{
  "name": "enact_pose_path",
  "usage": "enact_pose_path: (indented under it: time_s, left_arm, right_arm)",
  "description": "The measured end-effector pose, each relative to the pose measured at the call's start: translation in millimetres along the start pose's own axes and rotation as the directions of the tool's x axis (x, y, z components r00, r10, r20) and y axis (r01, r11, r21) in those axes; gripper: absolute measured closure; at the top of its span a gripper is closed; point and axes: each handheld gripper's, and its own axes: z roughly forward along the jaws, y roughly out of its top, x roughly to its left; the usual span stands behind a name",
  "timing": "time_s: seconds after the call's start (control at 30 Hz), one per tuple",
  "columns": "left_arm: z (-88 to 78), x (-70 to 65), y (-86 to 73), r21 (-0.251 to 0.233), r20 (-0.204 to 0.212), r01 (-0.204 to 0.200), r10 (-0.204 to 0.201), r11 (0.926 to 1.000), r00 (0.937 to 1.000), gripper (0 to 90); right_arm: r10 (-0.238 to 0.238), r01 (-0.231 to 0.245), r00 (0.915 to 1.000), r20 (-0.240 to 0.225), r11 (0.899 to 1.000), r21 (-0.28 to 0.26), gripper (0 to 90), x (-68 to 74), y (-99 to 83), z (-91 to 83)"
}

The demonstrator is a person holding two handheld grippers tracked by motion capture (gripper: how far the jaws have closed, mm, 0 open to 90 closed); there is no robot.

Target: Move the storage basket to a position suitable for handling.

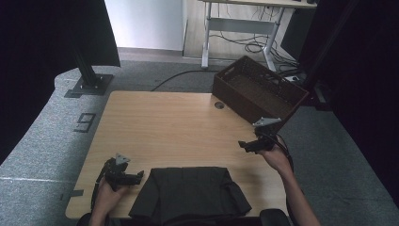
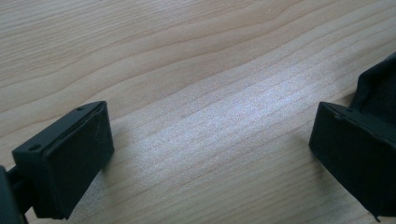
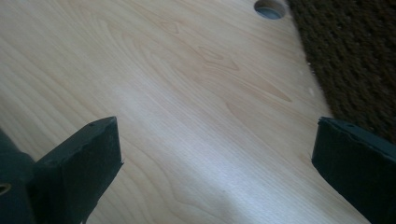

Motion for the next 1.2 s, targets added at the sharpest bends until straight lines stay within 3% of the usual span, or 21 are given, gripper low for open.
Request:
enact_pose_path:
  time_s: [0.17, 0.43, 0.77, 1.2]
  left_arm:
    - [0.2, -0.5, 0.2, 0.000, -0.004, 0.005, -0.005, 1.0000, 1.0000, 0.0]
    - [0.3, -0.8, 0.4, 0.000, -0.007, 0.007, -0.007, 1.0000, 1.0000, 0.0]
    - [0.3, -0.7, 0.4, 0.000, -0.007, 0.007, -0.007, 1.0000, 1.0000, 0.0]
    - [0.4, -0.8, 0.4, 0.000, -0.007, 0.007, -0.007, 1.0000, 0.9999, 0.0]
  right_arm:
    - [-0.005, 0.004, 0.9997, 0.025, 1.000, 0.005, 3.0, -9.7, 3.4, -3.0]
    - [0.041, -0.039, 0.9964, 0.075, 0.999, -0.027, 3.3, -36.6, 14.0, -12.5]
    - [0.071, -0.068, 0.9916, 0.108, 0.997, -0.034, 3.3, -56.6, 17.0, -9.0]
    - [0.109, -0.099, 0.9780, 0.178, 0.993, -0.060, 3.6, -82.8, 22.3, -0.9]
